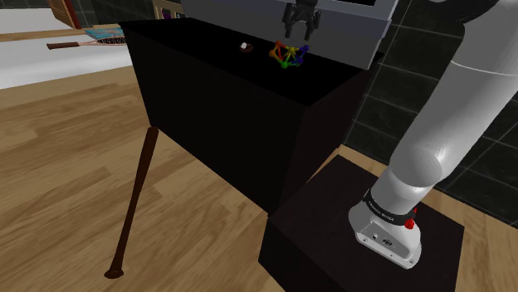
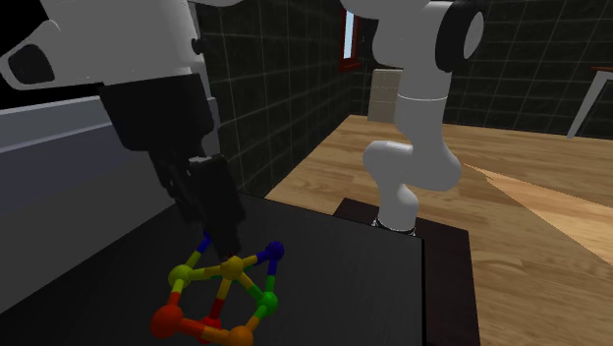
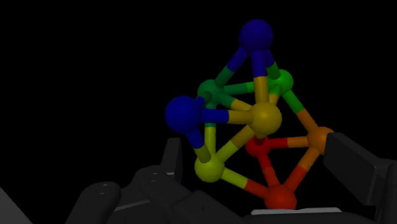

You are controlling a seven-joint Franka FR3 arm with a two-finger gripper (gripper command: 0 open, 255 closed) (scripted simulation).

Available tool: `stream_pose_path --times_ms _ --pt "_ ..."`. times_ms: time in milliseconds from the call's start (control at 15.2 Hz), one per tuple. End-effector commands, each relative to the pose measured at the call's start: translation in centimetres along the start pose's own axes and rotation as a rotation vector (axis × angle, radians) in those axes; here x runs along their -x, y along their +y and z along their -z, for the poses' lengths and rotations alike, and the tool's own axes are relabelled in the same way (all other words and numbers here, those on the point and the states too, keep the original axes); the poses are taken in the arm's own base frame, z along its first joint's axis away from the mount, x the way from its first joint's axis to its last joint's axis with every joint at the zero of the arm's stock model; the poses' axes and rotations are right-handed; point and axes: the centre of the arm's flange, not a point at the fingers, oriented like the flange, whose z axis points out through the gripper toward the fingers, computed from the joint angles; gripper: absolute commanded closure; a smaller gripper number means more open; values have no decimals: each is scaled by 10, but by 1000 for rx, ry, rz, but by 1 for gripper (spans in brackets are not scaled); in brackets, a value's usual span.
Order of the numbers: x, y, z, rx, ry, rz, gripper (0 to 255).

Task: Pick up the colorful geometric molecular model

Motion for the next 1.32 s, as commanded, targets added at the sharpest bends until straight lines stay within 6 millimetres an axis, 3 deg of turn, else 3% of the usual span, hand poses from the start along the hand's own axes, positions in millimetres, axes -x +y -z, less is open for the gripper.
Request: stream_pose_path --times_ms 0,594,660,1254 --pt "-22 12 2 -2 -7 -27 0" --pt "-25 17 -38 -2 -7 -27 0" --pt "-24 17 -38 -2 -7 -27 255" --pt "-25 17 -38 -2 -7 -27 255"
